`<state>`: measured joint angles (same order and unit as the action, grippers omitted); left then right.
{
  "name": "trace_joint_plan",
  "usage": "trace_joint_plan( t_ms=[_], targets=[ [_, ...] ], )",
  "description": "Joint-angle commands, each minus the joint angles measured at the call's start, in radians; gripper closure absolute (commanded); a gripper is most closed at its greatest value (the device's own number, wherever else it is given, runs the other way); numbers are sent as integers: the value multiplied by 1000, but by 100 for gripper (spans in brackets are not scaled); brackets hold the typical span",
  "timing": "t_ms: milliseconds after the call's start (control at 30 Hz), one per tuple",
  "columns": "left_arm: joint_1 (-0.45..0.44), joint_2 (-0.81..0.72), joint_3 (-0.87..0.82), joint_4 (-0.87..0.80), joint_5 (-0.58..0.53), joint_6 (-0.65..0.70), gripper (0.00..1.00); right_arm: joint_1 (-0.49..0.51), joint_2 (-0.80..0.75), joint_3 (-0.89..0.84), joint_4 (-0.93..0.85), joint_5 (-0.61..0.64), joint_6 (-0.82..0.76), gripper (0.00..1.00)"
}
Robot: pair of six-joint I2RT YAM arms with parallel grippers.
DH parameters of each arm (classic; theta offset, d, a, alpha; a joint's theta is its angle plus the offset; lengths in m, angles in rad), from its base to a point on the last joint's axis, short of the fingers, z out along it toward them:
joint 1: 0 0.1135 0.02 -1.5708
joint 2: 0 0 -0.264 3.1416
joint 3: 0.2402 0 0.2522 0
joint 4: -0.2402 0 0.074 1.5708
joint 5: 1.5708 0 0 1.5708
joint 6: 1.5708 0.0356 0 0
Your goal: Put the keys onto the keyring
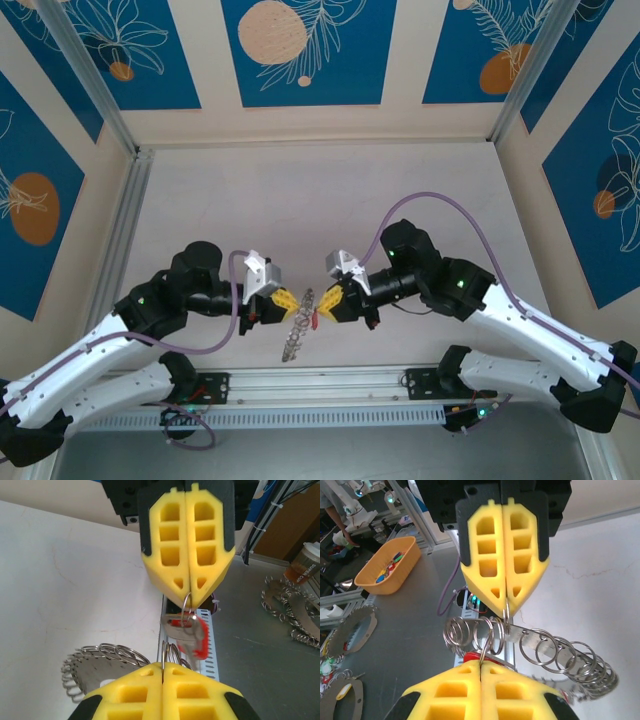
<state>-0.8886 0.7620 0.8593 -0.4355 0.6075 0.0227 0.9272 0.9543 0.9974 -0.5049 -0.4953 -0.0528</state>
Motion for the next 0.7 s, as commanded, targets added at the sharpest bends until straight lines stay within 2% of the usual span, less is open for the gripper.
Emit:
trace_joint_plan(
  t_ms=[0,667],
  targets=[
    [-14,-16,32,24,50,16,100,8,9,39,-27,-23,-27,100],
    [-29,-17,27,20,71,21,100,53,47,75,-19,50,-58,100]
  ],
)
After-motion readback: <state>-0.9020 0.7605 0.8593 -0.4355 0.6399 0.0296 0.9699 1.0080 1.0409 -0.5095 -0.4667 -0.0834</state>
